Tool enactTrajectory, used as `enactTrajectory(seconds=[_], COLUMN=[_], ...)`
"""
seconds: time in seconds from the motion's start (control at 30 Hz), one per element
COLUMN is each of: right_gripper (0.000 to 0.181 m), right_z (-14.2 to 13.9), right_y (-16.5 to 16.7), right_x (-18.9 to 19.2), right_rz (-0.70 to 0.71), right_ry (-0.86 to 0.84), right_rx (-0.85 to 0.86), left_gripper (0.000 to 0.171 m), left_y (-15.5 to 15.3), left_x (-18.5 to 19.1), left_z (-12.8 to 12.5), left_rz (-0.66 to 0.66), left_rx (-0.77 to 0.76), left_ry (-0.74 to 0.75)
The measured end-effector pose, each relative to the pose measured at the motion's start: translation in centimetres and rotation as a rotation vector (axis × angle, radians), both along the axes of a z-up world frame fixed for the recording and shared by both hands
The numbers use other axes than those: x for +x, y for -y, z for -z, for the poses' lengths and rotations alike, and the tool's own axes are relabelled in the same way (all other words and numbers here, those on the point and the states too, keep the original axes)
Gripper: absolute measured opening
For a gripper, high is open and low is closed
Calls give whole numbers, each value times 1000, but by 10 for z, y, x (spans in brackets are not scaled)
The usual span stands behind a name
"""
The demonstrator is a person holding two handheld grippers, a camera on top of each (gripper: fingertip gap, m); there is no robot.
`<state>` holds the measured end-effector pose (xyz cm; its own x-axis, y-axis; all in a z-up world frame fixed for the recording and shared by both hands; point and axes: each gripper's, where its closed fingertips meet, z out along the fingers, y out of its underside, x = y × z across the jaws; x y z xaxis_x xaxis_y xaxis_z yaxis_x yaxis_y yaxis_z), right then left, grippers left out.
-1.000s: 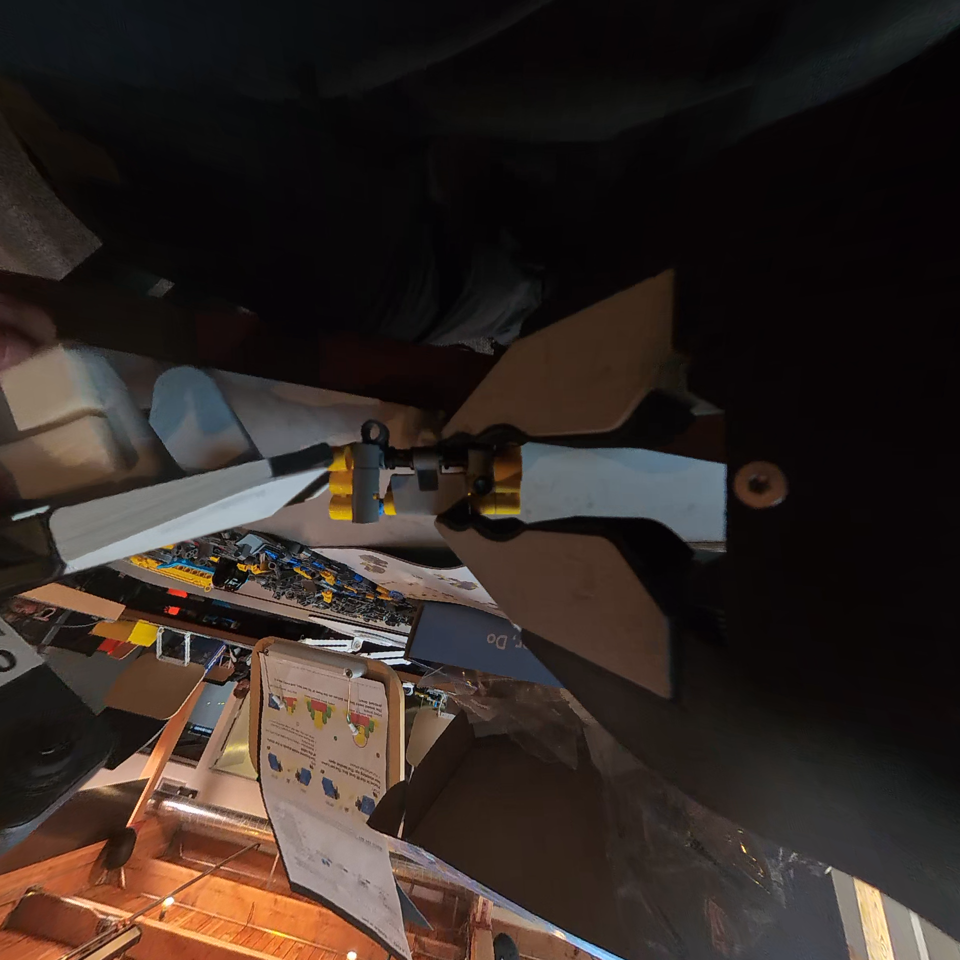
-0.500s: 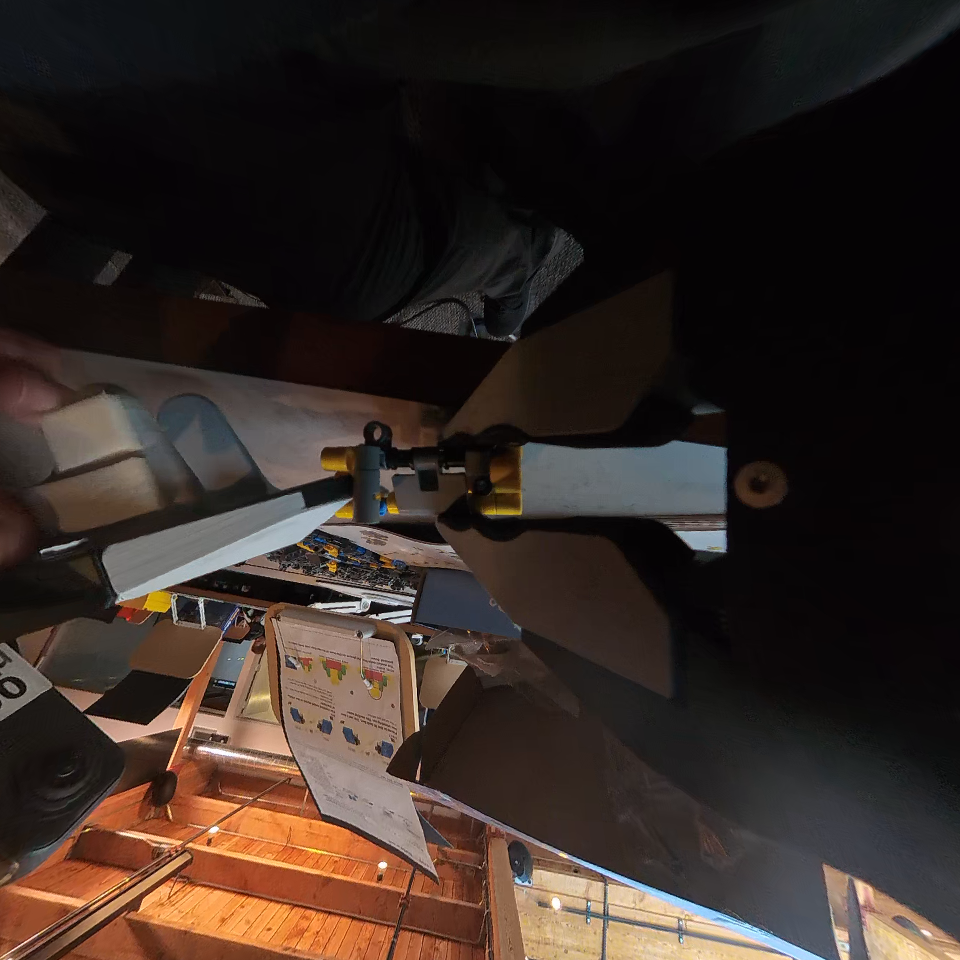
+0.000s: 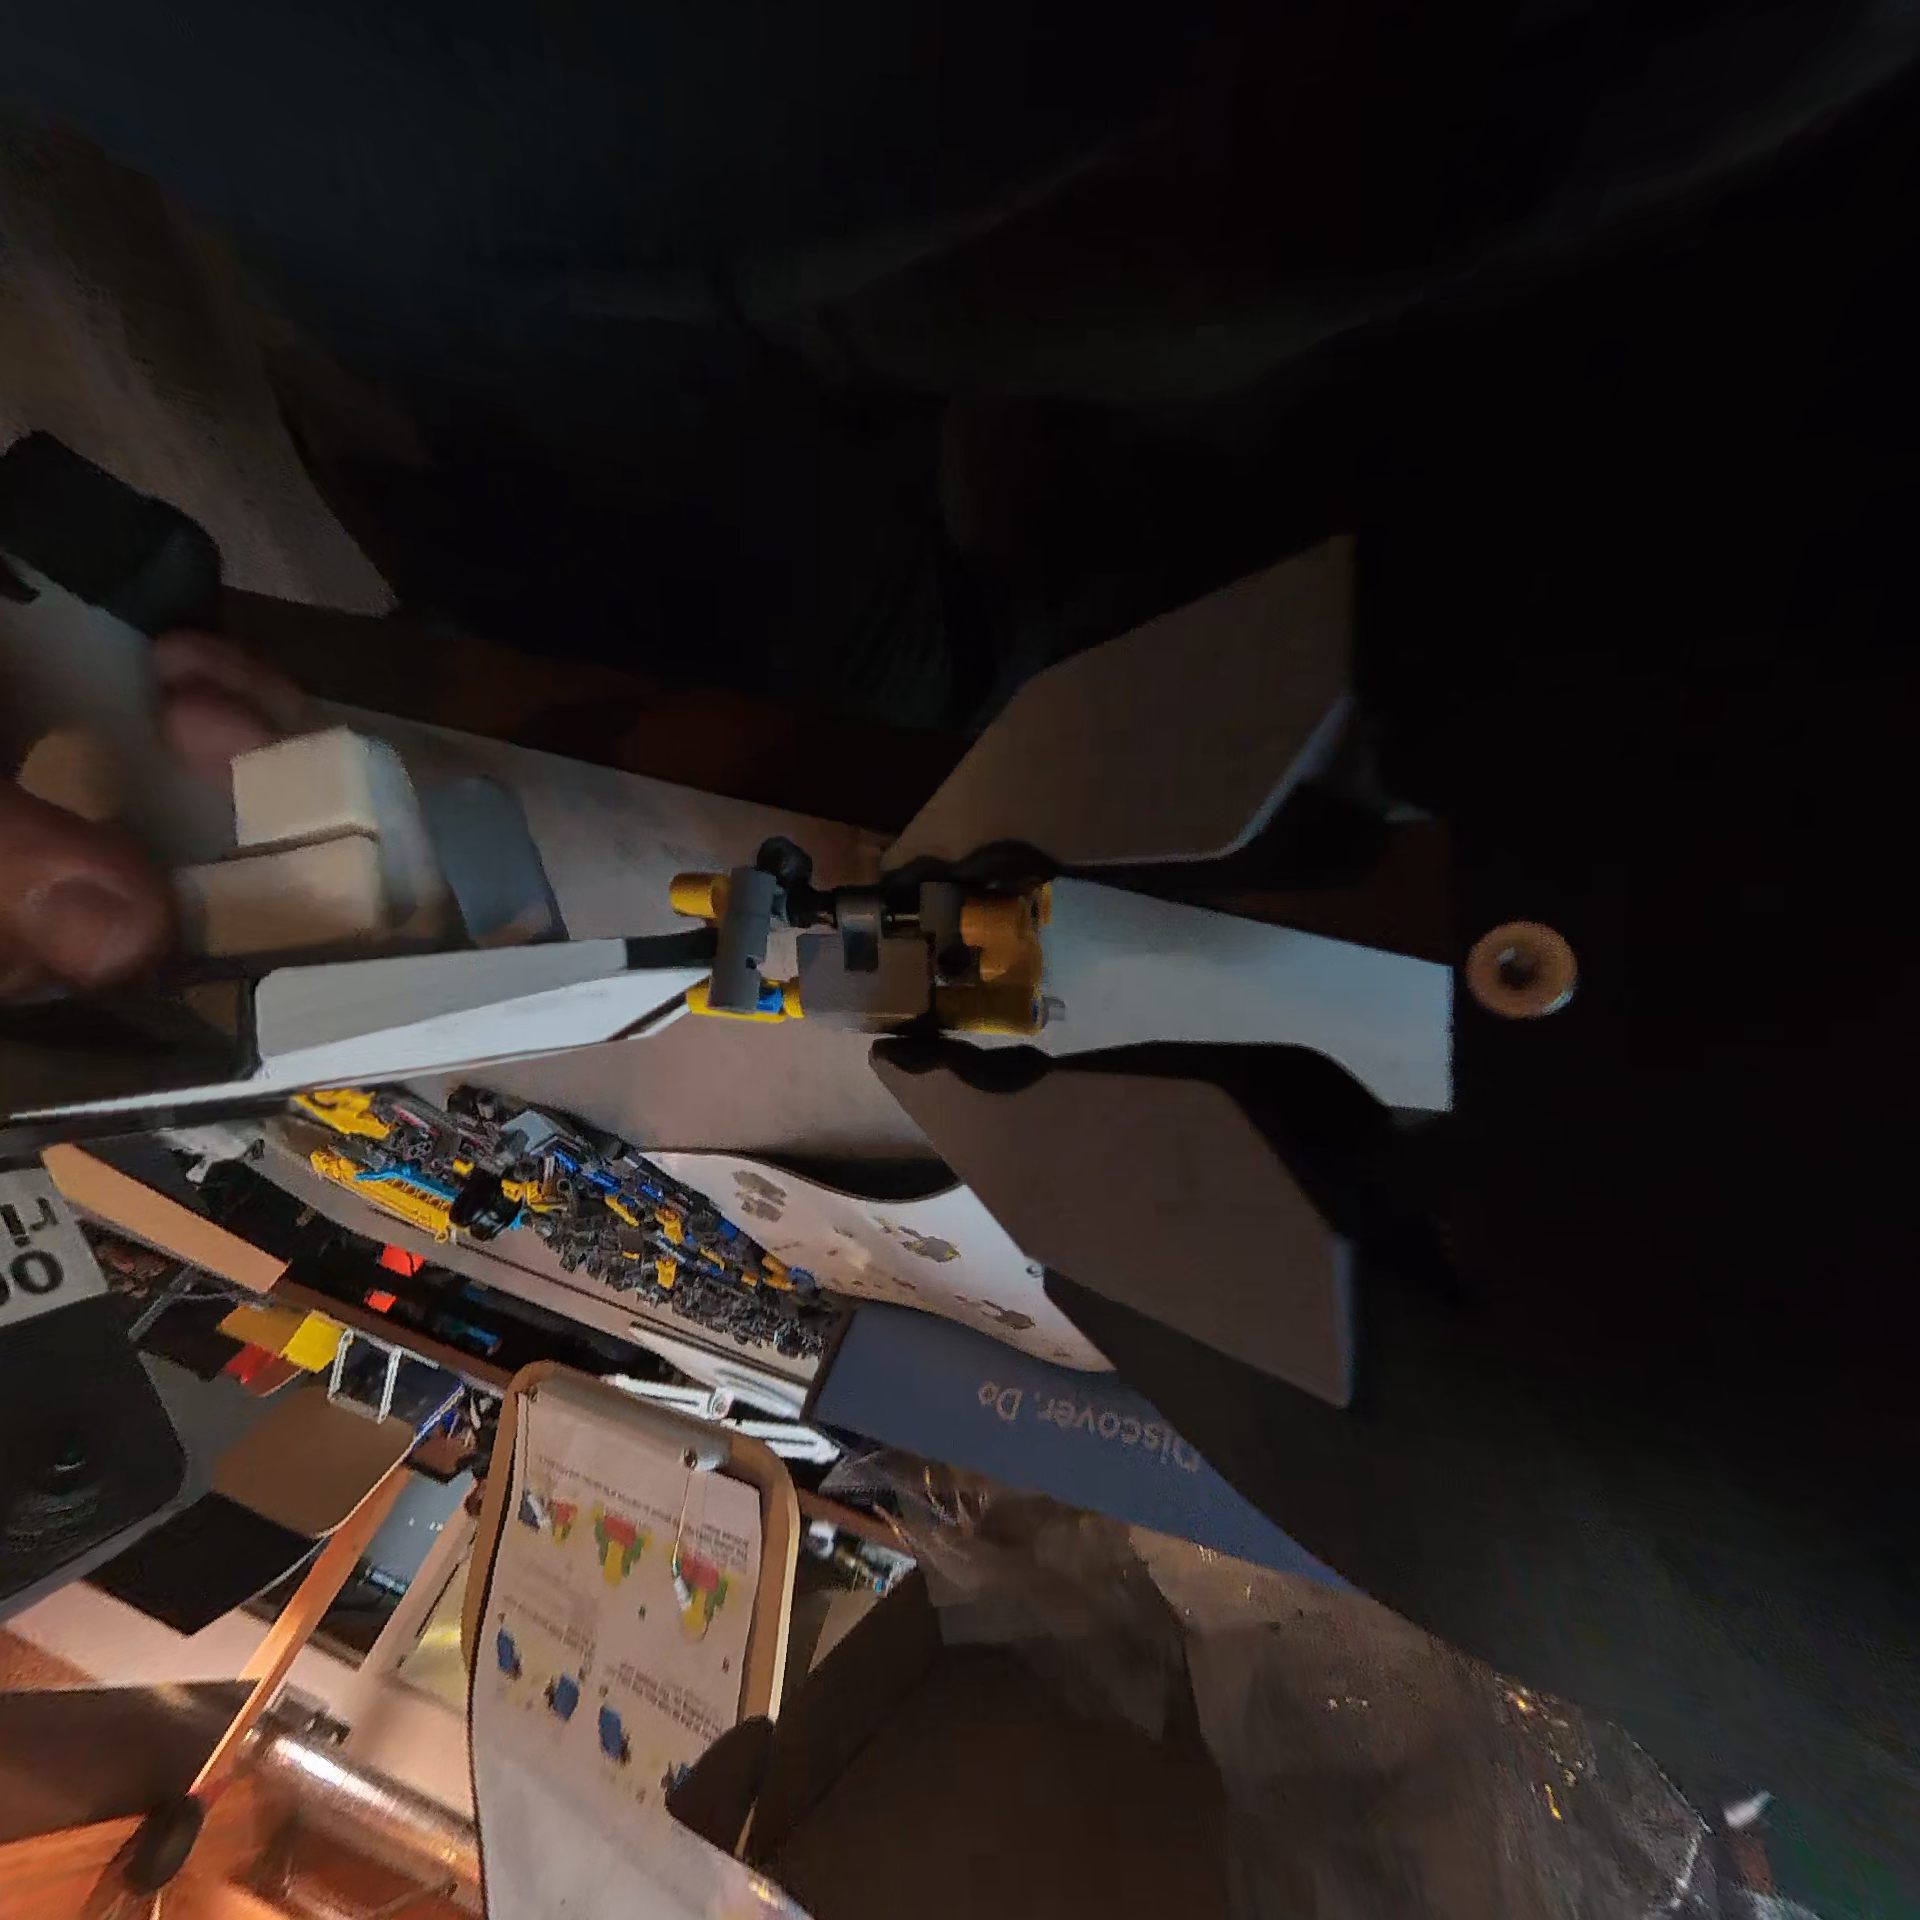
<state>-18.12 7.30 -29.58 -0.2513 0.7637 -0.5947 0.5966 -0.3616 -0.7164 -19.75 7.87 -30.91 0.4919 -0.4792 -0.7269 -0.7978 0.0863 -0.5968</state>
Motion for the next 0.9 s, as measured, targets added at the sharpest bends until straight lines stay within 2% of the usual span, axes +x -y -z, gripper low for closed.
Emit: enactTrajectory(seconds=[0.17,0.3,0.33,0.4,0.47,0.53,0.6,0.9], right_gripper=[6,6,6,6,6,6,6,6], right_z=[0,-1,0,2,3,4,4,7], right_y=[-3,-4,-2,0,2,4,7,9], right_x=[-1,0,0,1,1,2,3,5], right_rz=[-20,-47,-58,-74,-85,-97,-111,-132], right_ry=[-1,-23,-21,-14,-15,-17,-21,-9], right_rx=[61,108,109,122,146,165,186,249], left_gripper=[30,77,81,80,68,65,52,52], left_y=[2,4,2,0,4,7,7,7], left_x=[1,-3,-6,-12,-10,-6,-4,-3], left_z=[0,-4,-5,-4,1,6,6,10], left_rz=[24,-4,-26,-45,-17,6,22,45], left_rx=[-114,-340,-391,-488,-623,-738,-780,-831], left_ry=[82,314,370,466,532,565,570,516])
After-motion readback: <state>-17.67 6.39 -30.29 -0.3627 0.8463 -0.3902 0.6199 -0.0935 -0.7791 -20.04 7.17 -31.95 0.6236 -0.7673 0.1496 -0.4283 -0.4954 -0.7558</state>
